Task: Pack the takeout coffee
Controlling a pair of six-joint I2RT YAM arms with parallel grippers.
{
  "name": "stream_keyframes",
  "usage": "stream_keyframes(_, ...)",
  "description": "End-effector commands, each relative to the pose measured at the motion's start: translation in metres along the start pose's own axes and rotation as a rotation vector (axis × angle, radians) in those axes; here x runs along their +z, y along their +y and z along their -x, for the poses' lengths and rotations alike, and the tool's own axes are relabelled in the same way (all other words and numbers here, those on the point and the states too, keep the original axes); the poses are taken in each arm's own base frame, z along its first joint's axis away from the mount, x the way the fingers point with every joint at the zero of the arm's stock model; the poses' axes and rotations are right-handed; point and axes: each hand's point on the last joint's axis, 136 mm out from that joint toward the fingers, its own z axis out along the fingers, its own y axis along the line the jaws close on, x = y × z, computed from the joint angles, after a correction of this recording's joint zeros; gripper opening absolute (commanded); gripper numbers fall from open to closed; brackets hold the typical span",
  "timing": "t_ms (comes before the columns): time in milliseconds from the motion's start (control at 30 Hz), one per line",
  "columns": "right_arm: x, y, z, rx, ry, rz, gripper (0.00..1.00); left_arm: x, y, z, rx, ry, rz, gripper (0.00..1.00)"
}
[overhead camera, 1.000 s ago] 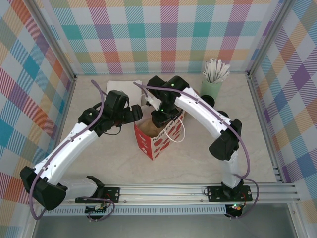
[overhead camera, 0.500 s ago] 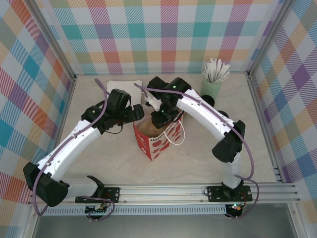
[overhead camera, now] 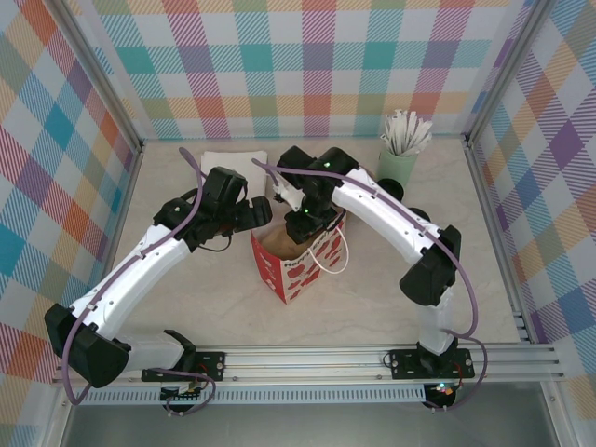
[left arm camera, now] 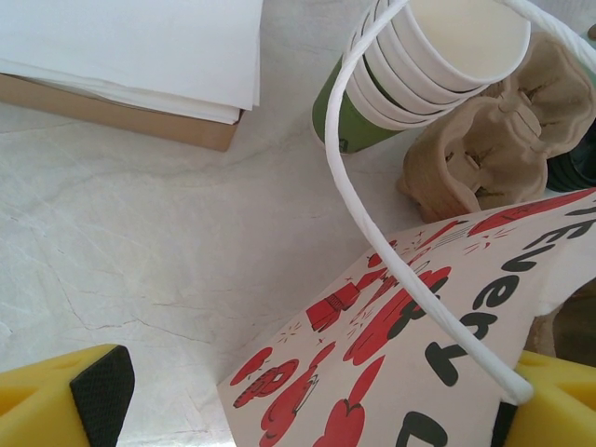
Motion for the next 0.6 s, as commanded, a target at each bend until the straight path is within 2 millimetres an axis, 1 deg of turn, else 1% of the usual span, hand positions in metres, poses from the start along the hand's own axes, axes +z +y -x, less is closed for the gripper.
stream_keyframes(0,0.014,0.001,-0.015,-0.006,0.090,-0.002,0.33,-0.014,-0.004,0.014,-0.008,-0.053,-0.032,0.92)
stream_keyframes(200,0.025,-0.003,-0.018,0.002,0.122,-0.024,0.33,-0.020,-0.007,0.015,-0.012,-0.058,-0.053,0.91)
stream_keyframes(367,0.035,-0.005,-0.014,0.008,0.139,-0.031,0.33,-0.024,-0.011,0.014,-0.017,-0.056,-0.084,0.90)
stream_keyframes(567,0.049,-0.011,-0.018,0.012,0.182,-0.055,0.33,-0.025,-0.008,0.010,-0.022,-0.051,-0.083,0.89)
